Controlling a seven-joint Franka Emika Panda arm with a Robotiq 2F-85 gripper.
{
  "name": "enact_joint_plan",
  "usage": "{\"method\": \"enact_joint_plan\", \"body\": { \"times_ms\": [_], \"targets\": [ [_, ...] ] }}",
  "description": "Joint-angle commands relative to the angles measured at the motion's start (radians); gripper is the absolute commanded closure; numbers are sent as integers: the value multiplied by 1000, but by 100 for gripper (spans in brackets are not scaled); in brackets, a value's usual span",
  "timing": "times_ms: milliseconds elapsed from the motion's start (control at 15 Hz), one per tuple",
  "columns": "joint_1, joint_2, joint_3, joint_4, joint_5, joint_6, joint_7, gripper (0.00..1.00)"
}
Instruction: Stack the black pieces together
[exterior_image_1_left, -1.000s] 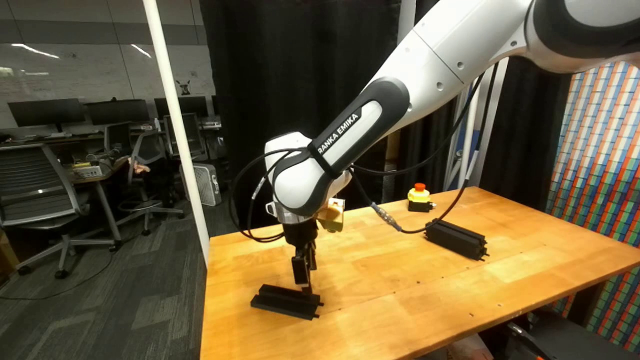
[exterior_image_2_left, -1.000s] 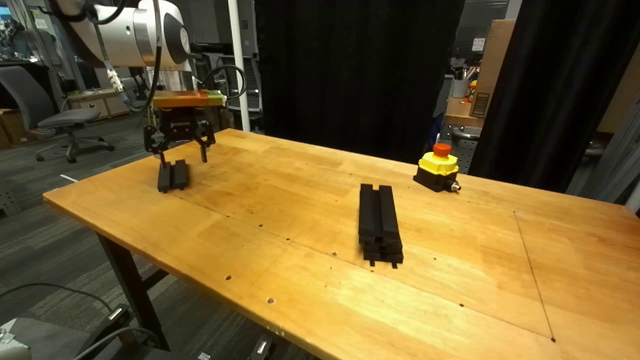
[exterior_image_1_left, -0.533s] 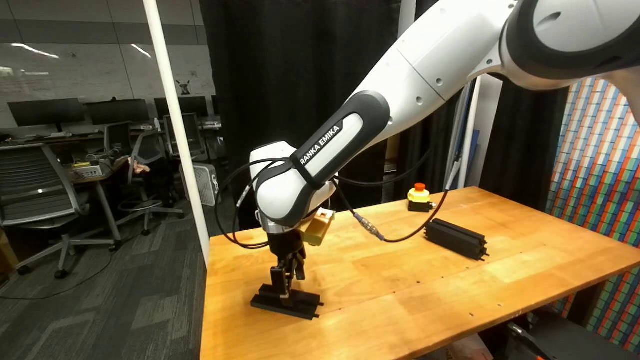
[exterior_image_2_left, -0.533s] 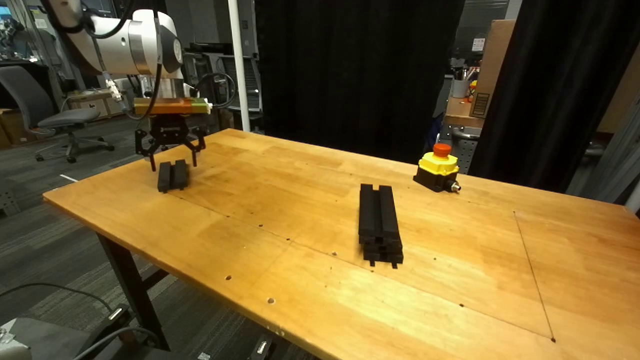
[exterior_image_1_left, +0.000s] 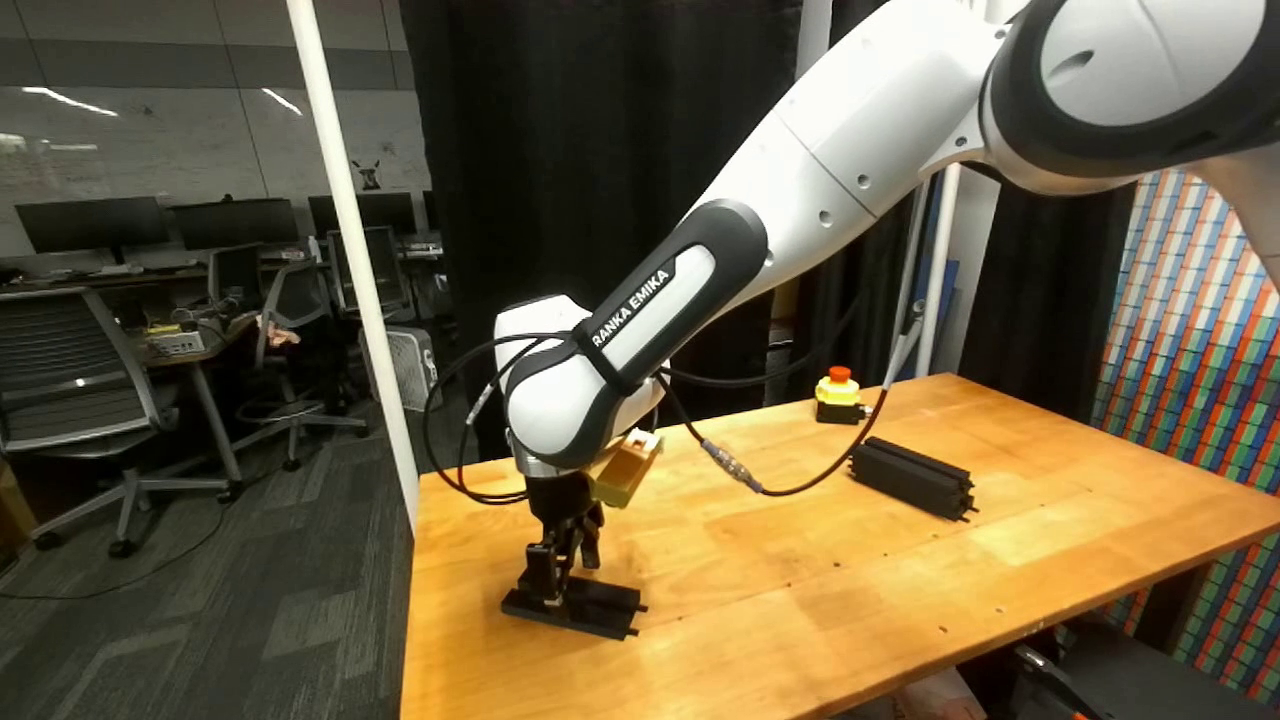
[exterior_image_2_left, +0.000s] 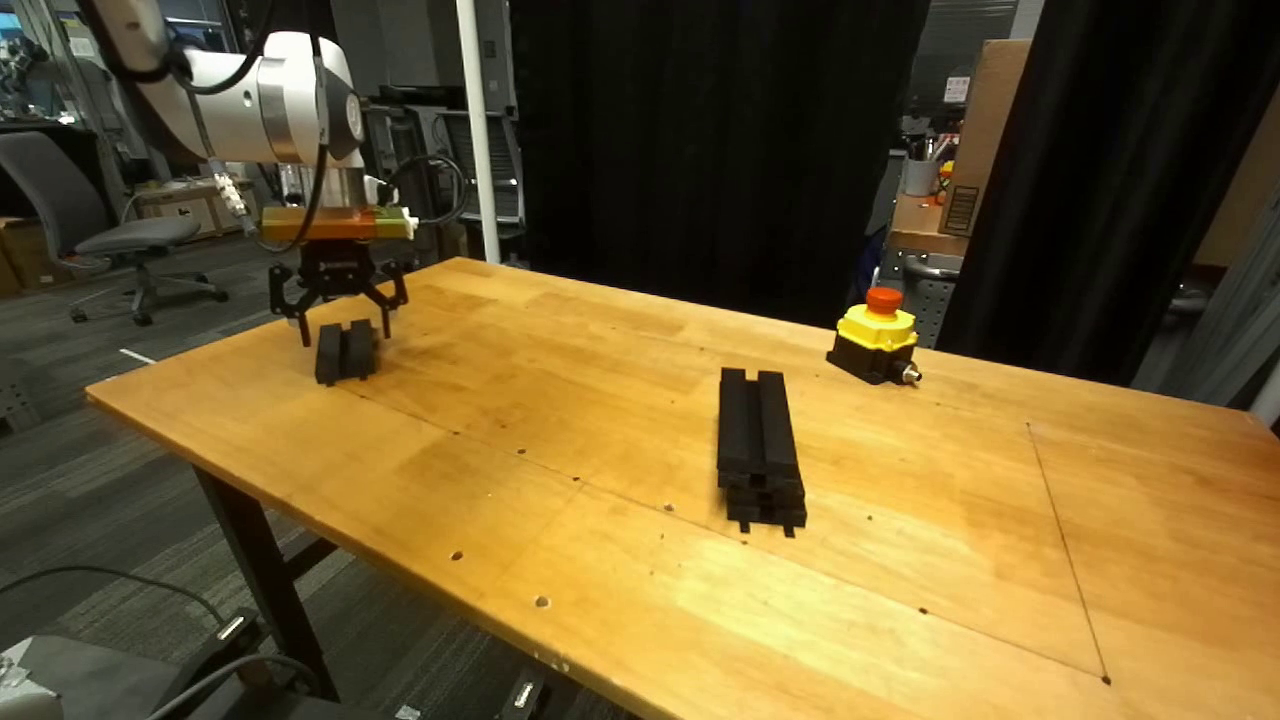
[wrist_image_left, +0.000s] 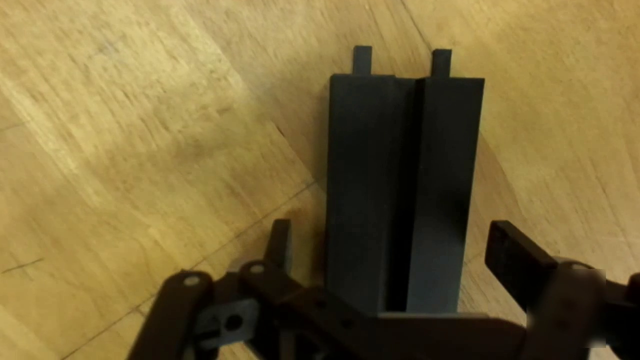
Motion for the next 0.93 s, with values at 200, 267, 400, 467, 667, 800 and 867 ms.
{"method": "enact_joint_plan", "body": {
  "times_ms": [200,267,400,467,667,800,867],
  "targets": [
    [7,5,-4,-4,15,48,9,0],
    [8,8,-5,-3,14,47,10,0],
    [8,13,-4,-1,14,43,8,0],
    [8,15,-5,0,13,42,8,0],
    [9,23,-6,1,11,41,6,0],
    [9,30,-7,3,9,40,5,0],
    [9,33,-8,4,7,40,5,5]
  ]
}}
